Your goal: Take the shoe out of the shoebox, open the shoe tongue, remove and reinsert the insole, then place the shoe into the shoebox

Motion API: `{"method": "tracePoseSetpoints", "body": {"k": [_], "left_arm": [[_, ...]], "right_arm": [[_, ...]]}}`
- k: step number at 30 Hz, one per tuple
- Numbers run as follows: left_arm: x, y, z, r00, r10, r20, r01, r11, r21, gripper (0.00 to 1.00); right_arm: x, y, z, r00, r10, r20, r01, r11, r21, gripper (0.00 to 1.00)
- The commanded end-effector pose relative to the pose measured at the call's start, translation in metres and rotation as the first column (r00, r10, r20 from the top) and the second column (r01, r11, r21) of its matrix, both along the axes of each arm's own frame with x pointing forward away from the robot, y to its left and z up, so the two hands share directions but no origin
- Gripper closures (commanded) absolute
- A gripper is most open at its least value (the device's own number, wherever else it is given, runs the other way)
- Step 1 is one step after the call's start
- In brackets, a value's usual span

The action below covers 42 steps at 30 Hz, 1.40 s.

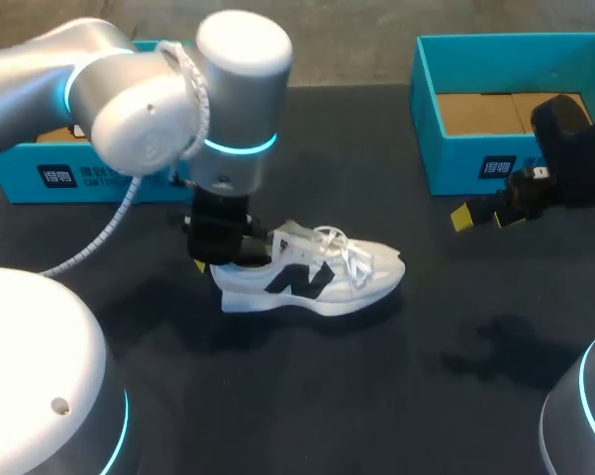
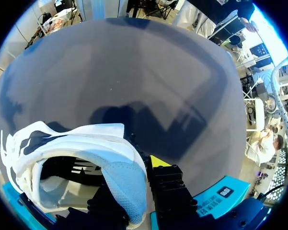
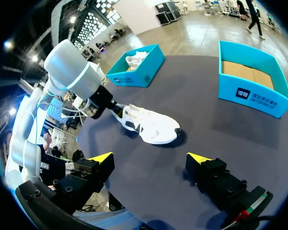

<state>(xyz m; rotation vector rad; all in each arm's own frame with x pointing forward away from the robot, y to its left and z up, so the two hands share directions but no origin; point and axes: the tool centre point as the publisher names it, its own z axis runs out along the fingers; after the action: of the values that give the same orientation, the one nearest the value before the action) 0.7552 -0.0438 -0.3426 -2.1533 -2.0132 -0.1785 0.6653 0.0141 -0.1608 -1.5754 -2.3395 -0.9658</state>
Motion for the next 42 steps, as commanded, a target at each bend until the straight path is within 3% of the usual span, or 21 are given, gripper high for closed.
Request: {"method": "tracePoseSetpoints", "body": {"k": [1, 19, 20, 21, 22, 27, 32, 42], "left_arm": [[-0.002, -0.003, -0.014, 0.998, 0.022, 0.053, -0.023, 1.0, 0.011, 1.0], [-0.004, 0.004, -0.049, 0.998, 0.053, 0.037, -0.053, 0.998, 0.016, 1.0], [-0.004, 0.003, -0.049, 0.998, 0.048, 0.031, -0.049, 0.999, 0.019, 0.95], [-0.004, 0.003, -0.049, 0.998, 0.048, 0.03, -0.049, 0.999, 0.022, 0.52], [-0.005, 0.003, -0.049, 0.999, 0.046, 0.023, -0.047, 0.999, 0.021, 0.01], [-0.01, 0.003, -0.028, 0.999, 0.049, 0.003, -0.048, 0.998, -0.049, 0.0], [-0.015, 0.001, -0.008, 0.99, 0.131, -0.042, -0.135, 0.984, -0.114, 0.0], [-0.027, 0.013, 0.032, 0.917, 0.33, -0.223, -0.388, 0.868, -0.309, 0.0]], "right_arm": [[0.001, 0.001, -0.001, 1.0, -0.001, -0.001, 0.001, 1.0, -0.001, 0.0], [0.001, 0.001, -0.001, 1.0, -0.001, -0.001, 0.001, 1.0, -0.001, 0.0], [0.001, 0.001, -0.001, 1.0, -0.001, -0.001, 0.001, 1.0, -0.001, 0.0], [0.001, 0.001, -0.001, 1.0, -0.001, -0.001, 0.001, 1.0, -0.001, 0.0], [0.001, 0.001, -0.001, 1.0, -0.001, -0.001, 0.001, 1.0, -0.001, 0.0], [0.001, 0.001, -0.001, 1.0, -0.001, -0.001, 0.001, 1.0, -0.001, 0.0], [0.001, 0.001, -0.001, 1.0, -0.001, -0.001, 0.001, 1.0, -0.001, 0.0], [0.001, 0.001, -0.001, 1.0, -0.001, -0.001, 0.001, 1.0, -0.001, 0.0]]}}
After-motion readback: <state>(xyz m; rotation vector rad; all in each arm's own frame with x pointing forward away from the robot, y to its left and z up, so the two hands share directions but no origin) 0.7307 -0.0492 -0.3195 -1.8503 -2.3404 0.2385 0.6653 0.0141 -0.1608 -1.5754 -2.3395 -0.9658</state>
